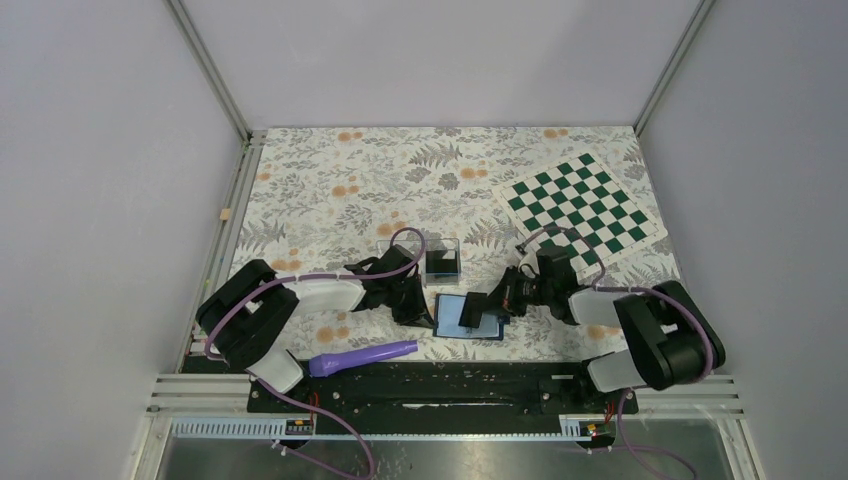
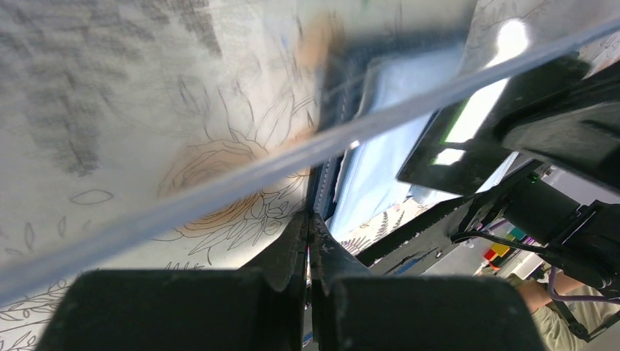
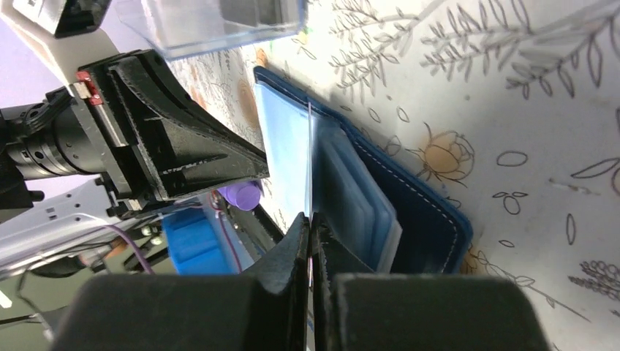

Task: Put the credit cards into the card holder
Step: Insert the credit card into the card holder.

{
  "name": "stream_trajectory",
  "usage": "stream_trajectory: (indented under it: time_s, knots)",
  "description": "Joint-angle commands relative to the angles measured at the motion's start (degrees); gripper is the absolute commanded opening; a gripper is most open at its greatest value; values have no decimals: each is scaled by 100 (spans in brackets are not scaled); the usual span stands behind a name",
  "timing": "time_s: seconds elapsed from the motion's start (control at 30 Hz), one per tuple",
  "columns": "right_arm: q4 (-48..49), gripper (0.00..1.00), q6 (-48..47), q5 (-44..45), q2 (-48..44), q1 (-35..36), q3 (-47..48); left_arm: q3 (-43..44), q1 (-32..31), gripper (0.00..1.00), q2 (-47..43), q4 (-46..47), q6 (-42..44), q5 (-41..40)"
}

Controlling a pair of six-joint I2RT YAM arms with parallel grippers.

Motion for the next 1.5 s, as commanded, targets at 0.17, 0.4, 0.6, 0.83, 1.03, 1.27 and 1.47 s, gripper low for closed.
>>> stream_trajectory:
  time_s: [0.17, 0.4, 0.6, 0.83, 1.03, 1.27, 1.47]
  knots:
    - [-1766, 0, -1011, 844, -737, -35, 743, 46, -34, 0, 108, 97, -13, -158]
    - [-1731, 0, -1033, 997, -575, -42, 744, 31, -38, 0, 103, 97, -9, -150]
    - [-1288, 0, -853, 705, -246, -35, 613, 55, -47, 0, 134, 96, -13, -136]
    - [-742, 0, -605, 301, 72, -37, 361, 83, -58, 0, 147, 105, -3, -123]
    - [-913, 0, -624, 394, -168, -37, 307, 105, -69, 0, 176, 98, 0, -122]
    - [-2204, 0, -1264, 1176, -730, -57, 867, 55, -69, 0, 154, 96, 0, -131]
    - [-2270, 0, -1328, 1129, -521, -70, 1053, 72, -68, 0, 179, 93, 16, -115]
